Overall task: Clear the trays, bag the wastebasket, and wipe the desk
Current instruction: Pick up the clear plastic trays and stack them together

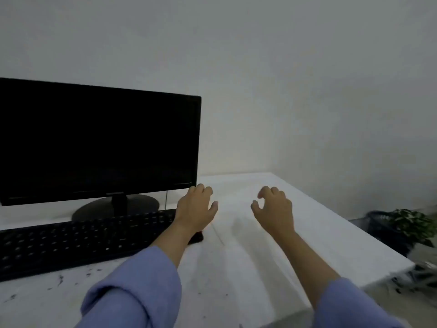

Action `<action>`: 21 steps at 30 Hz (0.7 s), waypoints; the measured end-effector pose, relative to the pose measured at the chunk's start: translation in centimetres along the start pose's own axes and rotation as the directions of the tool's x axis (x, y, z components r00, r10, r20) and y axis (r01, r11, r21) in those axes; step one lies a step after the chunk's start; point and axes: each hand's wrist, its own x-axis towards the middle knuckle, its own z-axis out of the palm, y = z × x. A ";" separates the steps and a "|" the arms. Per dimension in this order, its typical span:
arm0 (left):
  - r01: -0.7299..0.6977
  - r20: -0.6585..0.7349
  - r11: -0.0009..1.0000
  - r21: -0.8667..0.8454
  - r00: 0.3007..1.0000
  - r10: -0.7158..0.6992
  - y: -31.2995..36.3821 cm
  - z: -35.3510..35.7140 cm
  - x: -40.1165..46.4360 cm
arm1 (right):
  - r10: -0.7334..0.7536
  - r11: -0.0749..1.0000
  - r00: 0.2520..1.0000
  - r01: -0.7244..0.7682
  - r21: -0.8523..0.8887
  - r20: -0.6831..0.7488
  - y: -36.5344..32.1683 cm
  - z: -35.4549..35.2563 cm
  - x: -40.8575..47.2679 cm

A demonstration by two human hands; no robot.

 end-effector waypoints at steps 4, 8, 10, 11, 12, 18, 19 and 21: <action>0.071 0.060 0.997 -0.022 0.996 -0.070 1.8 2.3 1.1 | 0.219 0.975 0.948 -0.205 -0.082 0.230 4.4 -1.7 -1.4; 0.115 0.094 0.993 -0.010 0.989 -0.114 2.7 4.4 2.0 | 0.323 0.946 0.868 -0.281 -0.163 0.377 7.1 -2.7 -3.1; 0.115 0.117 0.993 0.012 0.986 -0.116 2.8 5.3 2.1 | 0.369 0.929 0.822 -0.310 -0.204 0.433 8.1 -3.0 -3.6; 0.115 0.136 0.993 0.017 0.984 -0.116 2.9 5.6 2.2 | 0.391 0.920 0.801 -0.325 -0.219 0.453 8.4 -3.1 -3.8; 0.112 0.149 0.993 0.023 0.982 -0.114 2.9 6.0 2.2 | 0.402 0.915 0.793 -0.332 -0.228 0.458 8.7 -3.0 -4.0; 0.095 0.262 0.991 0.090 0.958 -0.116 2.4 7.9 2.7 | 0.422 0.898 0.786 -0.294 -0.327 0.452 9.2 -2.6 -4.3; 0.095 0.276 0.991 0.098 0.954 -0.118 2.3 8.1 2.9 | 0.425 0.894 0.788 -0.289 -0.341 0.445 9.2 -2.6 -4.3; 0.094 0.298 0.990 0.107 0.947 -0.122 1.9 8.4 3.6 | 0.425 0.890 0.800 -0.285 -0.355 0.423 9.2 -2.4 -4.3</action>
